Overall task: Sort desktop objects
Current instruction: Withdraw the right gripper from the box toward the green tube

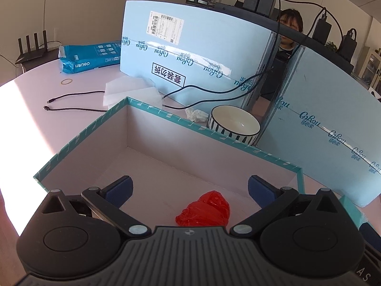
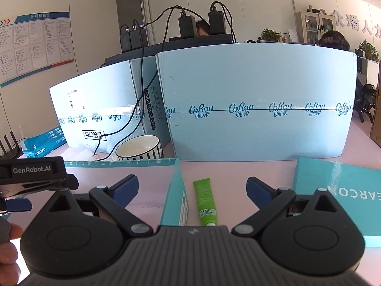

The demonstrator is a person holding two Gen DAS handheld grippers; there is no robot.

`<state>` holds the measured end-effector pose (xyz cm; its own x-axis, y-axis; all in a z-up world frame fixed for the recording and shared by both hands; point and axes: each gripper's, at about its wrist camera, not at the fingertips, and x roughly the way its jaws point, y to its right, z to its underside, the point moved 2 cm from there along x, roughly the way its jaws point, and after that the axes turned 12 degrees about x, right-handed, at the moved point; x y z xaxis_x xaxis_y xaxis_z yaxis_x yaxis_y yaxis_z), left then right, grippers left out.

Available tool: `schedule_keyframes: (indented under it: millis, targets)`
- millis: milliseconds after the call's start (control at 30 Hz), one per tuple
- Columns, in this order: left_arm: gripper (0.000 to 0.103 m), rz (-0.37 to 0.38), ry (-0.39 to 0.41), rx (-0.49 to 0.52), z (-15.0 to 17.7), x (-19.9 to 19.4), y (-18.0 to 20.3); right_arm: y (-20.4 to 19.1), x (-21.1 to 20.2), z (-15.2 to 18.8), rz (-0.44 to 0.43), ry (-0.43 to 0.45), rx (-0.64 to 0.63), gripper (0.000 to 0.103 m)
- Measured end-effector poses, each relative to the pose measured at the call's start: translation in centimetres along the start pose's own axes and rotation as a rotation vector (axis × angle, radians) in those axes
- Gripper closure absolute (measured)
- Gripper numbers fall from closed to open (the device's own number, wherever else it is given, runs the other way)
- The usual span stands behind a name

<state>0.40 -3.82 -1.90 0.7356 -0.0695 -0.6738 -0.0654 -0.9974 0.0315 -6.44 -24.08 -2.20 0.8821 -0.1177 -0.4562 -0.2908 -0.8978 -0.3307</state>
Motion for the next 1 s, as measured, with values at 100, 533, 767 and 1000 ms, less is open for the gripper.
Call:
schedule_keyframes:
  millis: [100,533,767,1000]
  targets:
    - [0.000,-0.004,-0.007,-0.002,0.1,0.1,0.2,0.8,0.2,-0.2,0.011,-0.003,0.015,0.004]
    - [0.000,-0.027,-0.024,-0.006,0.1,0.5,0.7,3.4,1.7,-0.5,0.060,-0.055,0.040,0.004]
    - [0.000,-0.034,-0.027,-0.018,-0.2,1.0,0.5,4.2,3.0,-0.3,0.078,-0.098,0.043,0.004]
    - [0.000,-0.040,-0.035,-0.026,-0.5,1.8,0.6,4.5,4.1,-0.2,0.092,-0.131,0.032,0.004]
